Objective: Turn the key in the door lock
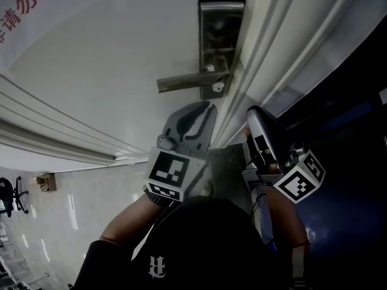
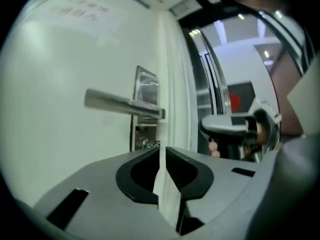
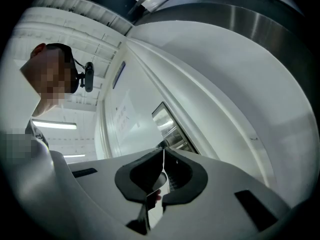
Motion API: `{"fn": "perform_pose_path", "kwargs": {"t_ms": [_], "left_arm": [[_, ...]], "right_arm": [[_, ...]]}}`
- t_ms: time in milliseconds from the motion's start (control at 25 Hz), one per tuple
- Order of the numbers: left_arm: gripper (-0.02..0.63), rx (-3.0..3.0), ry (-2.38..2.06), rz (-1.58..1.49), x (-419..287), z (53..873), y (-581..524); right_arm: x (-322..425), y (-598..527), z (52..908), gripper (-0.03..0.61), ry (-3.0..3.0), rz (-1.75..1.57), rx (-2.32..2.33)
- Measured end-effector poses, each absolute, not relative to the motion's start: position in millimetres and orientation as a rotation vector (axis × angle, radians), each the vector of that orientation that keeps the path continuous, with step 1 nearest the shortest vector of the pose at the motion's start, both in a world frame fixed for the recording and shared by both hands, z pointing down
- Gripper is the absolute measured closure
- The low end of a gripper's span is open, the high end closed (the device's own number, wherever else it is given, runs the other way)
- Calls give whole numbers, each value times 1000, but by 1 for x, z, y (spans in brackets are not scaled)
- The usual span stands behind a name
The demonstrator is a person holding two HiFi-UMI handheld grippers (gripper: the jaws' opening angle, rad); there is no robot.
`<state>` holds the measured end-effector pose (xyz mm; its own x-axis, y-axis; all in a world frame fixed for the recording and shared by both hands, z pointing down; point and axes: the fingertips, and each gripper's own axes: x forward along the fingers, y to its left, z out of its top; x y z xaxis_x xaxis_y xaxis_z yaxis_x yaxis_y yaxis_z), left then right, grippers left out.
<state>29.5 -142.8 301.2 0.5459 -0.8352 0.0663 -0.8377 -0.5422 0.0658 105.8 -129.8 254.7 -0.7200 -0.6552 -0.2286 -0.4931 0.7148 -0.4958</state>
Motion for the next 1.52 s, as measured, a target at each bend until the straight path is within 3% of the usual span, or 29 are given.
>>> {"fn": "perform_pose_path", "kwargs": {"t_ms": [200, 480, 960, 1520], "left_arm": [[581, 2253, -1013, -452, 27, 308, -159], [555, 1989, -812, -747, 30, 308, -177], [511, 1728, -609, -953, 32, 318, -194], [554, 1782, -558, -983, 37, 310, -204]], "right_arm": [[107, -128, 253, 561, 2526, -568, -895], [103, -126, 258, 561, 2546, -558, -916], [105, -130, 259, 561, 2546, -574, -927], [111, -141, 264, 561, 2528, -608, -951]]}}
